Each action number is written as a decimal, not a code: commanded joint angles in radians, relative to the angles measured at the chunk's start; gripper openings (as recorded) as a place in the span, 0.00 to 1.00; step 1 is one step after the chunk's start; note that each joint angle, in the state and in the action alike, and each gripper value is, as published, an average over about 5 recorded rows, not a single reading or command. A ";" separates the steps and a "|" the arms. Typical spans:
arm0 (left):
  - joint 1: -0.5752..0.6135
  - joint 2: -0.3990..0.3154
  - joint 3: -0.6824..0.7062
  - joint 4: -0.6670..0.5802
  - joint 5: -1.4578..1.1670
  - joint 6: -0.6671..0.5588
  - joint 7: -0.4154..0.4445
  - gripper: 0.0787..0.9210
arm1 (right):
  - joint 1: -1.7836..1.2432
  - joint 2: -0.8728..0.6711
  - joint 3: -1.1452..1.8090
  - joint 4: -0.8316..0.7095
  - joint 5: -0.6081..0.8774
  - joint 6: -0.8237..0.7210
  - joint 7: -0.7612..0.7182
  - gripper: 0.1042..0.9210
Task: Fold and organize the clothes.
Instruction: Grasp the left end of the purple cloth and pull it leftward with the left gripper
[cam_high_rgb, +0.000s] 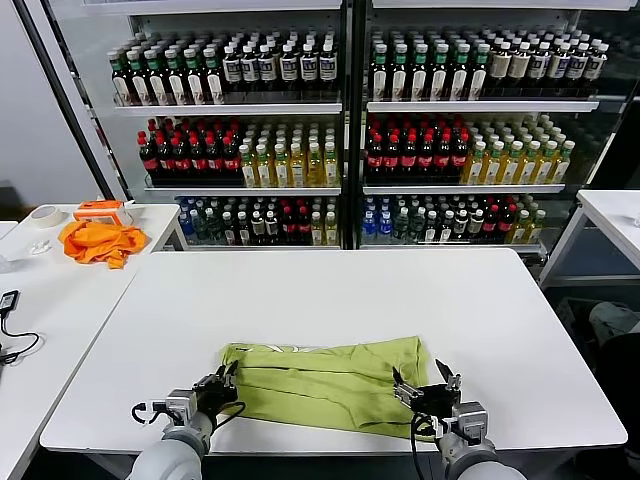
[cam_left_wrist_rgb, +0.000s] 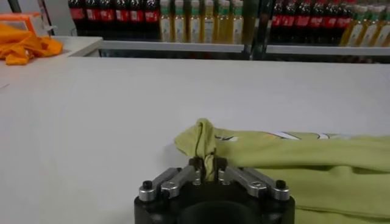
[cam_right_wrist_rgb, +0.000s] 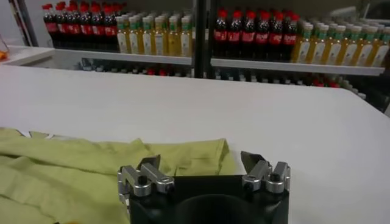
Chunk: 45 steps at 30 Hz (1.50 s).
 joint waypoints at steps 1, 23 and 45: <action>0.009 0.016 -0.053 -0.019 0.170 0.033 -0.017 0.04 | 0.004 -0.001 -0.001 0.003 -0.006 -0.001 0.001 0.88; 0.083 0.178 -0.372 -0.208 -0.019 0.172 -0.101 0.04 | 0.056 -0.009 0.010 -0.004 -0.004 -0.005 0.001 0.88; -0.197 -0.083 0.067 -0.079 -0.153 0.173 -0.014 0.04 | 0.012 -0.006 0.075 -0.002 -0.005 -0.001 -0.002 0.88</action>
